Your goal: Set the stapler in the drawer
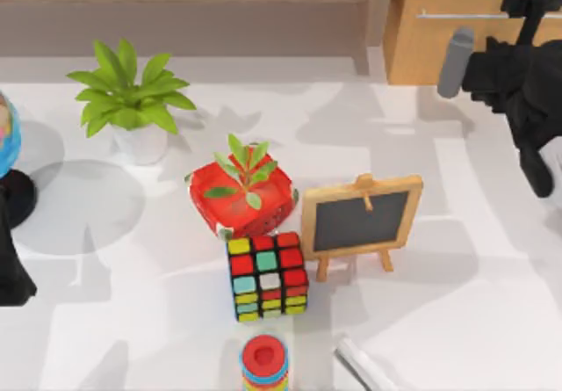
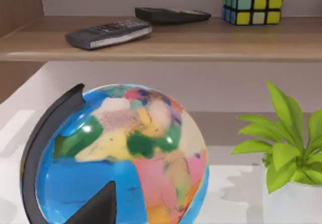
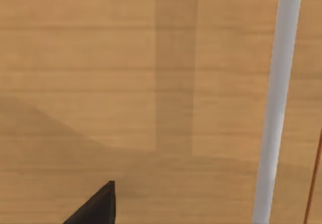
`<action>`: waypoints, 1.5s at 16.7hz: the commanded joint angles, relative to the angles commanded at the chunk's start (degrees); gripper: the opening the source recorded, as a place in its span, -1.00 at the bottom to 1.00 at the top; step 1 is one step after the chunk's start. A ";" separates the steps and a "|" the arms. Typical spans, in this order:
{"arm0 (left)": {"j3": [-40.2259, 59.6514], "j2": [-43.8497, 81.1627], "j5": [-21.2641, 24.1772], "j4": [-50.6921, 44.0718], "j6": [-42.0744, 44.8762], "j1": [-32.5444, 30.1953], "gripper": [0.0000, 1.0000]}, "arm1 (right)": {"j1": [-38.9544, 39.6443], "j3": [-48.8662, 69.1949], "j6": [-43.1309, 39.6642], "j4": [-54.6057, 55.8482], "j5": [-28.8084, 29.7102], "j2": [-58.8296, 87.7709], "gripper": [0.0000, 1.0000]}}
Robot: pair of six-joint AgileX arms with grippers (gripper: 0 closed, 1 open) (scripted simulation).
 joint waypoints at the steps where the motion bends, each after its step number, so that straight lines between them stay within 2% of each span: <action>1: 0.00 0.00 0.00 0.00 0.00 0.00 1.00 | 0.00 0.00 0.00 0.00 0.00 0.00 1.00; 2: 0.00 0.00 0.00 0.00 0.00 0.00 1.00 | 0.00 0.00 0.00 0.00 0.00 0.00 1.00; 15: 0.00 0.00 0.00 0.00 0.00 0.00 1.00 | 0.00 0.00 0.00 0.00 0.00 0.00 -0.96; 25: 0.00 0.00 0.00 0.00 0.00 0.00 1.00 | 0.27 -0.26 0.19 -0.01 0.03 -0.09 -1.00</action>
